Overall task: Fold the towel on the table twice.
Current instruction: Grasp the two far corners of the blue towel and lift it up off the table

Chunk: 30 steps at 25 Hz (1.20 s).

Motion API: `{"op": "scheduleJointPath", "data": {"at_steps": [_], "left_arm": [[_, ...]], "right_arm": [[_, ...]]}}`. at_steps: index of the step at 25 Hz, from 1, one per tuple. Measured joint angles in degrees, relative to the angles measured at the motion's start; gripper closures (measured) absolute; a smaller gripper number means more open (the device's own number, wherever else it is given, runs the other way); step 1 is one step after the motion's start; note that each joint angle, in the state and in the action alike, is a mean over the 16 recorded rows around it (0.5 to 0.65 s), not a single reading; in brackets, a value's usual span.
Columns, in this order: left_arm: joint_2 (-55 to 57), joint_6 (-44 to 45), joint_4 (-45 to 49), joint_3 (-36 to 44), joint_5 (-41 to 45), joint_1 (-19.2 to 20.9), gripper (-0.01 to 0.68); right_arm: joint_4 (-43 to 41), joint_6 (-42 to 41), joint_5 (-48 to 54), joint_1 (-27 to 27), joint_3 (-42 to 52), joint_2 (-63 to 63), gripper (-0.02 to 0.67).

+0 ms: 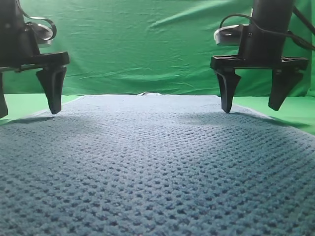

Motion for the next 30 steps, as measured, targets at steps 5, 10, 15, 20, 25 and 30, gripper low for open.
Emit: {"op": "scheduleJointPath", "data": {"at_steps": [5,10,15,20,25,30], "left_arm": [[1.8,-0.1,0.9,-0.3,0.2,-0.1,0.031],[2.9,-0.8,2.9,-0.9,0.3,-0.7,0.031],[4.0,-2.4,5.1,-2.4,1.7,-1.8,0.031],[5.7,-4.2,6.7,-4.8,4.3,-2.8,0.045],[7.5,-5.6,7.0,-7.4,7.3,-3.5,0.077],[9.0,-5.9,6.2,-9.3,9.4,-3.7,0.162]], "right_arm": [[0.1,-0.2,-1.1,0.0,0.0,1.4,0.004],[0.3,-0.5,-1.8,0.0,-0.1,2.2,0.004],[0.4,-0.8,-2.0,0.0,-0.3,2.7,0.004],[0.5,-1.0,-2.0,0.0,-0.5,2.9,0.013],[0.7,-1.3,-2.1,0.0,-0.7,3.2,0.058],[1.1,-1.5,-2.1,0.1,-1.0,3.7,0.172]]}}
